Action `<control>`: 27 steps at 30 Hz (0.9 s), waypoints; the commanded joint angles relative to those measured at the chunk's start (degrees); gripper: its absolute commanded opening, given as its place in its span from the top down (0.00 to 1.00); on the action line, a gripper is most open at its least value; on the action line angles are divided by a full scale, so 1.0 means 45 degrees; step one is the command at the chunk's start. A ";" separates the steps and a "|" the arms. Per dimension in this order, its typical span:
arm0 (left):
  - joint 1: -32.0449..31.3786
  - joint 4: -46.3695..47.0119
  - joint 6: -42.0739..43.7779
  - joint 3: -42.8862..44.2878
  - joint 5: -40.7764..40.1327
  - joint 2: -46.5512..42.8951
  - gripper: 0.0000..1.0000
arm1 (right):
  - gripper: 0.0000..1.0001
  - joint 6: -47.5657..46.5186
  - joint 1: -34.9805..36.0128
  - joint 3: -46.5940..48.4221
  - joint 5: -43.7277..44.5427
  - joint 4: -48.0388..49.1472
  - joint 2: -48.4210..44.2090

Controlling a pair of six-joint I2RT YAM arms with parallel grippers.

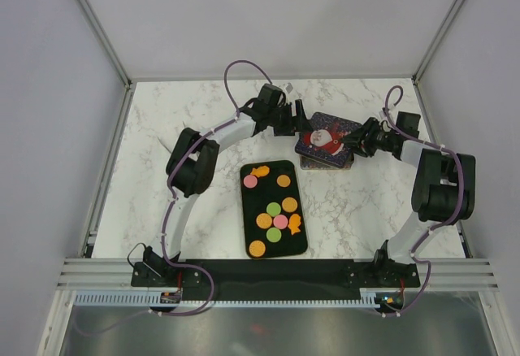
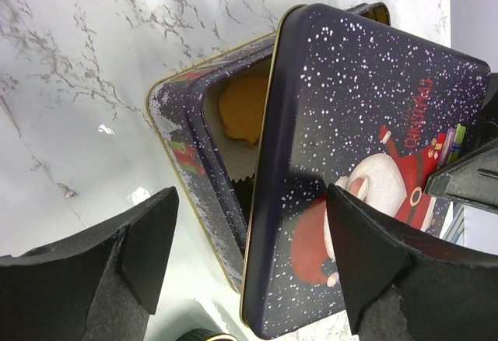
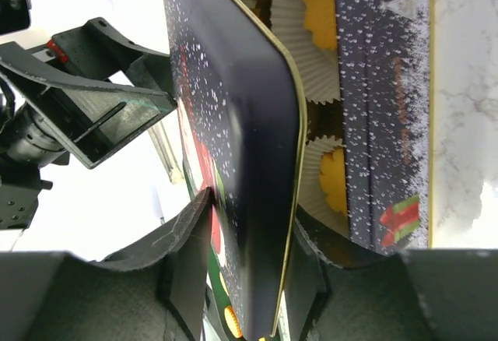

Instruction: Pack the cookies

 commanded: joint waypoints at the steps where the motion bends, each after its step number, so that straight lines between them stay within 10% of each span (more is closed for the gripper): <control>1: -0.0101 -0.0424 0.0635 0.0463 -0.0284 0.0413 0.17 | 0.55 -0.0851 -0.0241 0.0543 0.1314 -0.0603 -0.0435; 27: -0.0140 -0.0541 0.0635 0.0600 -0.0264 0.0706 0.20 | 0.44 -0.2317 -0.0241 0.1052 0.4243 -0.2423 -0.0709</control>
